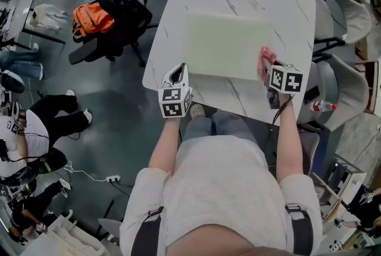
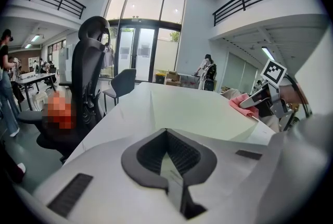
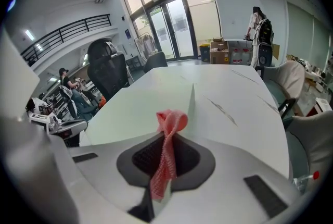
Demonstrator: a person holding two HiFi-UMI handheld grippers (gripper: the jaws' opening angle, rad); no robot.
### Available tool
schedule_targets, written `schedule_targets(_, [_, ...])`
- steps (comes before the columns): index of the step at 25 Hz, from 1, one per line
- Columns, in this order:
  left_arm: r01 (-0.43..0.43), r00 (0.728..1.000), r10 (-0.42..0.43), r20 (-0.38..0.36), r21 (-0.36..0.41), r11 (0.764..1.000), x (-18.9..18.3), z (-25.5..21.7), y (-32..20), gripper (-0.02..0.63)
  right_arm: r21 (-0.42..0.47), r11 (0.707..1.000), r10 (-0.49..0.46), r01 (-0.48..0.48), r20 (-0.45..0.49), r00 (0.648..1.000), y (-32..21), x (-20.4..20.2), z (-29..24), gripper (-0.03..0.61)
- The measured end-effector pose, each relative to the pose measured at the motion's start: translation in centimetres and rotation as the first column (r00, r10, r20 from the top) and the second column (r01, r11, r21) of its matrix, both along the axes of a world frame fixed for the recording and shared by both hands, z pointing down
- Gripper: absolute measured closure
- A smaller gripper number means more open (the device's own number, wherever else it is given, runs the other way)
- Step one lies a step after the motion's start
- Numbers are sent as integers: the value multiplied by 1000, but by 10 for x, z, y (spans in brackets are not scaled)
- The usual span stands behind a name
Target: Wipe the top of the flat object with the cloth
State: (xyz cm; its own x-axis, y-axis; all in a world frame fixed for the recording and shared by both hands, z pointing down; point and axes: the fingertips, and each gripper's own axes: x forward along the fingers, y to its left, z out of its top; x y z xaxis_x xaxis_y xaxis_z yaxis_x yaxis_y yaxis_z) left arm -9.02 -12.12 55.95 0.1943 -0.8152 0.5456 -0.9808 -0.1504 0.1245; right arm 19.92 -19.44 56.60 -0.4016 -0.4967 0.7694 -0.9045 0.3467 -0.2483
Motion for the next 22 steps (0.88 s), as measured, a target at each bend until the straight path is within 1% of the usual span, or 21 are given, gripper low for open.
schedule_targets(7, [-7,1000,7,-2,8,1000,0,0,0,601,11,1000,-8,8,-21,1000,28,1,-4,549])
schedule_targets(16, [-30,1000,30,2,13,999,1,0,1,601,-8,999,32,-32,13,999,66,3,-2,549])
schedule_targets(22, [-47,999,47,1,15,999,1,1,1,601,-10,999,38,-38,-5,999,68,-3,0,549])
